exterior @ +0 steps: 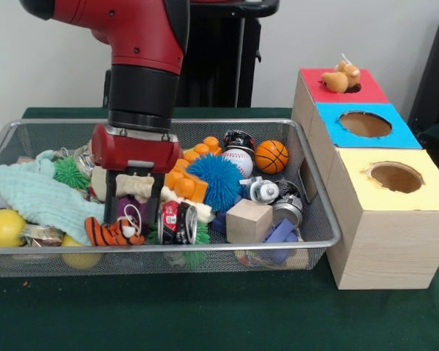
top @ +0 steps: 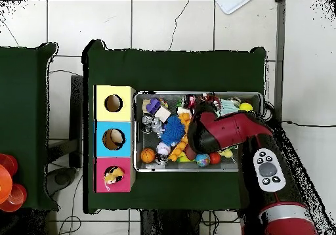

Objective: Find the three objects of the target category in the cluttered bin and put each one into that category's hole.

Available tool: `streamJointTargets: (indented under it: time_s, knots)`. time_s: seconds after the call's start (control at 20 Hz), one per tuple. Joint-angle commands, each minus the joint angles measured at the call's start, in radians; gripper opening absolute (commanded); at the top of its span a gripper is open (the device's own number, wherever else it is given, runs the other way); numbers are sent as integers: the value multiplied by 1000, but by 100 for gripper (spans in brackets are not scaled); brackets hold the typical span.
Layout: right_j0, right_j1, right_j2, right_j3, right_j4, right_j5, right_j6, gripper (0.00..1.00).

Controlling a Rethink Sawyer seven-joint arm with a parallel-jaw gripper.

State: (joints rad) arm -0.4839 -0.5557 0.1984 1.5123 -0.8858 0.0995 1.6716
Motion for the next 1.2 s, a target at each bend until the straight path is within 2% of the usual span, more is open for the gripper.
streamJointTargets:
  time_s: [0.05,0.25,0.3,0.45,0.5,0.65,1.05,1.2]
  knots:
    - [13,19,53,26,-52,-28,16,100]
    - [6,26,57,23,-50,-29,10,100]
    - [0,26,66,24,-53,-28,2,0]
    - [-2,27,74,15,-55,13,-32,0]
    - [20,34,49,-3,-68,15,-34,0]
    - [-2,30,80,13,-55,51,-63,0]
    - [-2,22,79,22,-46,69,-68,0]
    - [-29,-3,110,54,-5,114,-82,0]
